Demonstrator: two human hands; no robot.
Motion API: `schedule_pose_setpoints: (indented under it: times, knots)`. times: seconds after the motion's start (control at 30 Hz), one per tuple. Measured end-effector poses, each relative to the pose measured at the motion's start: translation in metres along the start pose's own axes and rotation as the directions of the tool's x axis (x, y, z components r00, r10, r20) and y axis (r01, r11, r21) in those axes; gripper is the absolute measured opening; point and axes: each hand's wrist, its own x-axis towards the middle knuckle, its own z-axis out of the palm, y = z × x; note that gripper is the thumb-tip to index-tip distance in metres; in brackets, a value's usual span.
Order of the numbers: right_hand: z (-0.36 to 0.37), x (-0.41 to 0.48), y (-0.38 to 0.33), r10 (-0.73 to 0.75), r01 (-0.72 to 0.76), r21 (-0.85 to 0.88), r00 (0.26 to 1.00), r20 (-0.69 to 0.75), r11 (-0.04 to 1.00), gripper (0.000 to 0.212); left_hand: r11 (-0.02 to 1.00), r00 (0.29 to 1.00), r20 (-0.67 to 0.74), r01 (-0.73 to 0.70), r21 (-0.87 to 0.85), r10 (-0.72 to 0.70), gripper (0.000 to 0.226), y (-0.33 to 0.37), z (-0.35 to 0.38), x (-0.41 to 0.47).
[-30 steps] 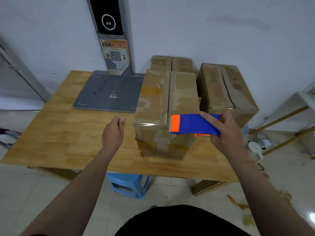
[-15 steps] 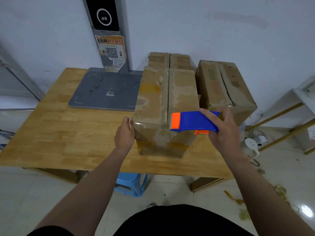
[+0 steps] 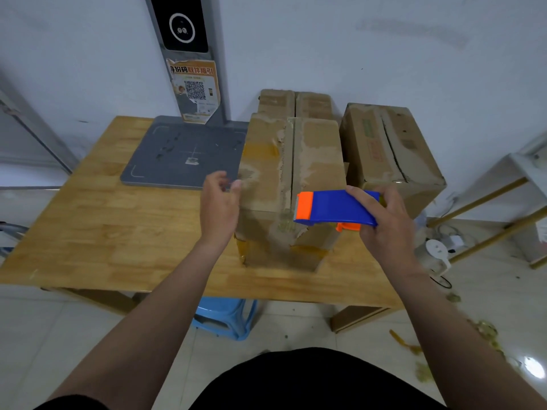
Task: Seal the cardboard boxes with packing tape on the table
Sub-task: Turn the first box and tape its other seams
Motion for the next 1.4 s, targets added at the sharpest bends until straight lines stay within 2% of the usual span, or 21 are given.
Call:
schedule_pose_setpoints:
  times: [0.07,0.13,0.2,0.27,0.37,0.53,0.63,0.83,1.0,1.1,1.2,1.3,1.4]
  knots:
    - [0.000,0.001,0.001,0.012,-0.012,0.000,1.000,0.003,1.000,0.073,0.988,0.984,0.134,-0.129,0.086,0.117,0.068,0.014,0.003,-0.002]
    - [0.000,0.001,0.001,0.021,-0.021,-0.005,1.000,0.003,1.000,0.071,0.930,0.941,0.286,-0.258,0.262,0.181,0.082,0.024,0.012,-0.004]
    - [0.001,0.000,0.001,0.024,-0.024,-0.012,1.000,-0.002,1.000,0.068,0.854,0.897,0.405,-0.345,0.388,0.179,0.081,0.027,0.021,-0.005]
    - [0.001,0.000,0.000,0.019,-0.019,-0.016,1.000,-0.015,1.000,0.066,0.830,0.880,0.445,-0.369,0.419,0.167,0.077,0.026,0.025,-0.003]
    - [0.003,0.001,-0.002,0.003,-0.003,-0.018,0.999,-0.032,1.000,0.068,0.852,0.878,0.457,-0.342,0.397,0.139,0.080,0.028,0.021,-0.001]
    - [0.007,-0.001,0.000,-0.002,0.001,-0.024,0.999,-0.052,1.000,0.075,0.920,0.861,0.489,-0.296,0.256,0.141,0.088,0.032,0.007,0.009]
    - [0.007,-0.001,0.002,-0.016,0.015,-0.019,0.998,-0.062,1.000,0.074,0.947,0.836,0.534,-0.261,0.188,0.125,0.082,0.026,-0.009,0.020]
    - [0.006,0.003,0.002,-0.021,0.019,-0.030,0.997,-0.072,0.999,0.065,0.962,0.705,0.704,-0.240,0.131,0.080,0.077,0.015,-0.038,0.047]
    - [0.007,0.002,0.001,-0.028,0.027,-0.023,0.996,-0.080,0.999,0.066,0.954,0.554,0.833,-0.248,0.169,-0.004,0.078,0.014,-0.059,0.071]
    - [0.007,0.001,0.003,-0.020,0.020,-0.005,0.997,-0.074,1.000,0.054,0.941,0.552,0.833,-0.265,0.212,-0.033,0.079,0.012,-0.063,0.074]
    - [0.005,0.002,0.003,-0.013,0.013,0.012,0.998,-0.060,1.000,0.051,0.889,0.534,0.846,-0.392,0.238,0.009,0.072,0.018,-0.060,0.070]
    - [0.005,0.003,0.002,-0.002,0.003,0.009,0.998,-0.056,1.000,0.053,0.872,0.593,0.804,-0.418,0.254,0.050,0.059,0.031,-0.049,0.065]
    - [0.005,0.004,0.003,-0.006,0.007,0.007,0.998,-0.056,1.000,0.053,0.843,0.609,0.786,-0.474,0.255,0.105,0.064,0.037,-0.029,0.059]
